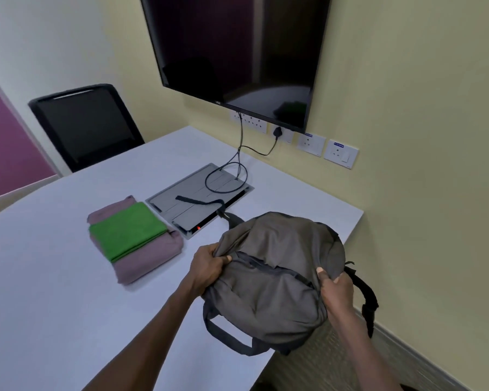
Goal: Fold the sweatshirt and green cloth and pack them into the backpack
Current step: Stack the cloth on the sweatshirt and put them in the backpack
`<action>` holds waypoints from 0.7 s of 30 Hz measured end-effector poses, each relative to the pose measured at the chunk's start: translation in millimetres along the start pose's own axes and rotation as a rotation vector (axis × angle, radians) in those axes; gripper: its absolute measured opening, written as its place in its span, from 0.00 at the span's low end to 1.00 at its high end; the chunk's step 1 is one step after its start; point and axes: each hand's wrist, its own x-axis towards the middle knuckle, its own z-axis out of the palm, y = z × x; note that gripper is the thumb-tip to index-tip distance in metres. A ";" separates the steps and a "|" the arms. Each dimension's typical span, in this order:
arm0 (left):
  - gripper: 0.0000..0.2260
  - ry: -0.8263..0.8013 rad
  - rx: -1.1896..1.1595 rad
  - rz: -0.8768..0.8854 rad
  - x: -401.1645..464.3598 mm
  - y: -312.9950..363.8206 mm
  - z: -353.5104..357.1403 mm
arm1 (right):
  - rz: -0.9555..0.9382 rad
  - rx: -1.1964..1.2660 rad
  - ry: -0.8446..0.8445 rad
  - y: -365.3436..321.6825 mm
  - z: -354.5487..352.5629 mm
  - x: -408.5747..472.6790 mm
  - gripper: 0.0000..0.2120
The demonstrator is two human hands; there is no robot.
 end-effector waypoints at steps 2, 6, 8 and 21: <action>0.07 0.010 -0.021 0.024 -28.6 -4.5 -23.5 | -0.015 -0.011 -0.021 -3.4 2.5 -34.1 0.08; 0.09 0.048 -0.059 0.087 -79.4 -9.3 -69.7 | -0.120 -0.003 -0.075 -14.1 13.4 -95.3 0.08; 0.10 0.080 -0.083 0.116 -102.2 -9.8 -92.5 | -0.147 0.007 -0.108 -21.2 21.8 -119.1 0.08; 0.10 0.360 -0.156 0.163 -174.6 -14.4 -229.7 | -0.333 0.071 -0.322 -88.1 124.4 -194.7 0.13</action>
